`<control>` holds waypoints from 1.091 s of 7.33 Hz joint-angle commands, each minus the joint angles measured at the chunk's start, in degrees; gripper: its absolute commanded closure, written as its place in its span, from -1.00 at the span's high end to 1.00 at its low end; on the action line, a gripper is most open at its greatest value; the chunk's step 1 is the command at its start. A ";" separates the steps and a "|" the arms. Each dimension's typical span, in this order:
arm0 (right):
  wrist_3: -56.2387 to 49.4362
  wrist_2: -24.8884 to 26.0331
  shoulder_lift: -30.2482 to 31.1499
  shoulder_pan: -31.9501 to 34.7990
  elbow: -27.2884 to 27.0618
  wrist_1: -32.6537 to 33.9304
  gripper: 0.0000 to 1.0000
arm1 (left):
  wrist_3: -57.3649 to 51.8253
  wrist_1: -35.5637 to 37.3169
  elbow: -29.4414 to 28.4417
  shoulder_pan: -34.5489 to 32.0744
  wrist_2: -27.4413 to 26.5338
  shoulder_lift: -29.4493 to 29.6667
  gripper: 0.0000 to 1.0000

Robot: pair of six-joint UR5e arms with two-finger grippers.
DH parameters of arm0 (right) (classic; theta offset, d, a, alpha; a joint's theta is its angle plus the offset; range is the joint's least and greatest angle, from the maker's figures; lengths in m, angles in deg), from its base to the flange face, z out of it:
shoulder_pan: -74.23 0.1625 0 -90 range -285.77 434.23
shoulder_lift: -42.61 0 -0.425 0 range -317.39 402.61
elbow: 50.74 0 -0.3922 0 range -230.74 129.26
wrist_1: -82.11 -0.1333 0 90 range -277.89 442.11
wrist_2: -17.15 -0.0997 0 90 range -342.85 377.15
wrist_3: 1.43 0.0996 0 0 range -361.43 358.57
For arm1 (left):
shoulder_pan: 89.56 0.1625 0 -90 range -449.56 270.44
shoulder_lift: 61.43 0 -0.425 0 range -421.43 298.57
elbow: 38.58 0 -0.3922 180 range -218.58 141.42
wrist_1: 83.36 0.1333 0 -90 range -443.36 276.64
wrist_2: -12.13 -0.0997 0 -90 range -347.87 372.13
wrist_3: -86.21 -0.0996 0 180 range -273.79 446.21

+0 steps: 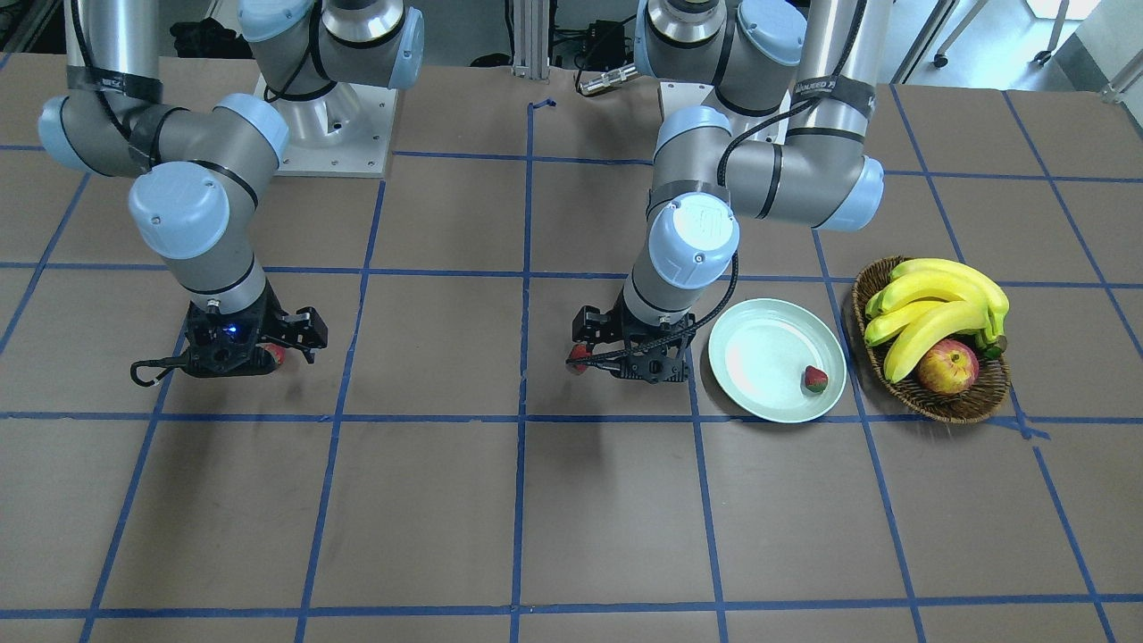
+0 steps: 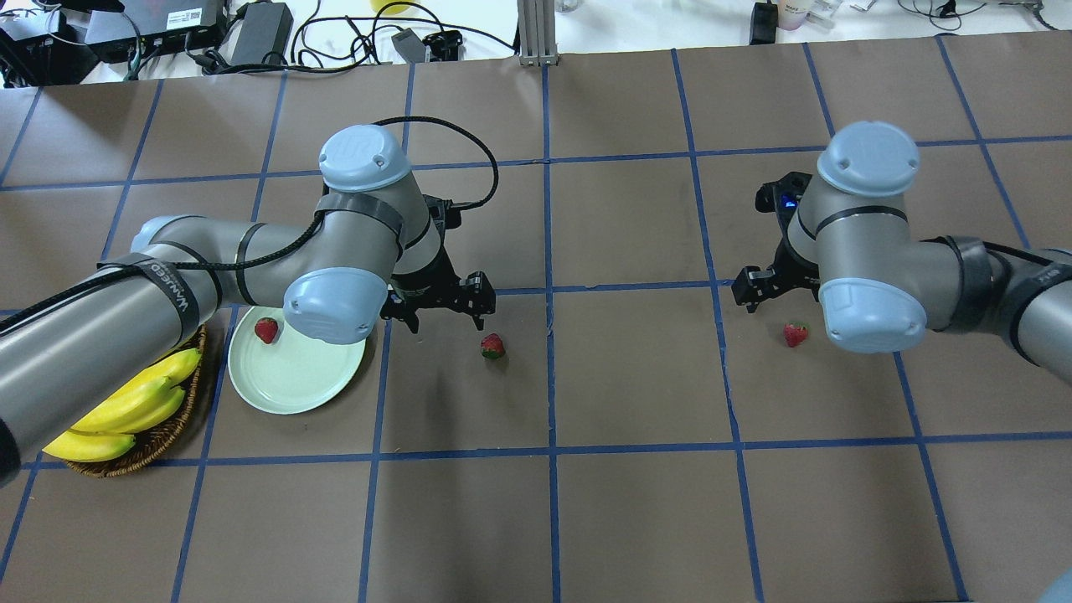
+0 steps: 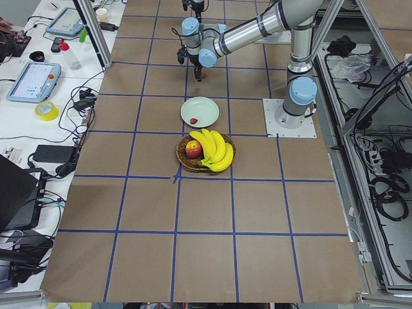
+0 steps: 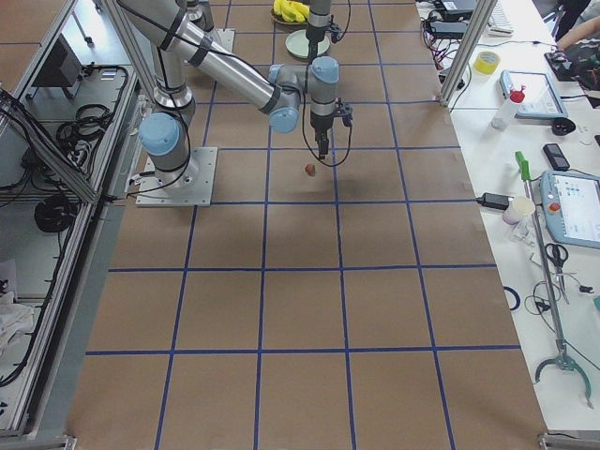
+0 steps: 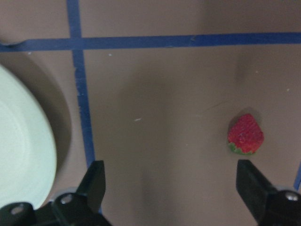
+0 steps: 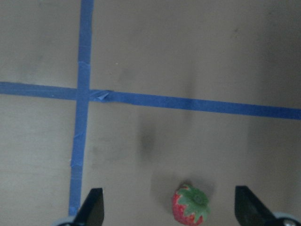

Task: Collect all strawberries into plate
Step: 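Grasp the last strawberry with the right gripper while the left grasps the midway one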

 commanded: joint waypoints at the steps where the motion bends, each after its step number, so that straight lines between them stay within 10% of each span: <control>1: -6.40 -3.77 -0.67 -2.86 -2.59 2.92 0.93 | 3.09 1.72 0.39 -0.55 3.95 3.29 0.73; 4: -6.33 -1.49 -1.81 -2.86 -5.41 5.29 0.62 | 9.16 4.59 0.13 -3.27 3.43 5.50 0.44; 7: -6.42 -0.87 -1.82 -2.86 -5.15 5.73 -0.82 | 16.45 5.50 0.22 -3.27 3.87 6.73 -1.00; 8: -6.42 -0.78 -1.73 -2.86 -4.89 5.73 -1.00 | 18.22 5.59 0.13 -3.27 4.04 6.12 -1.00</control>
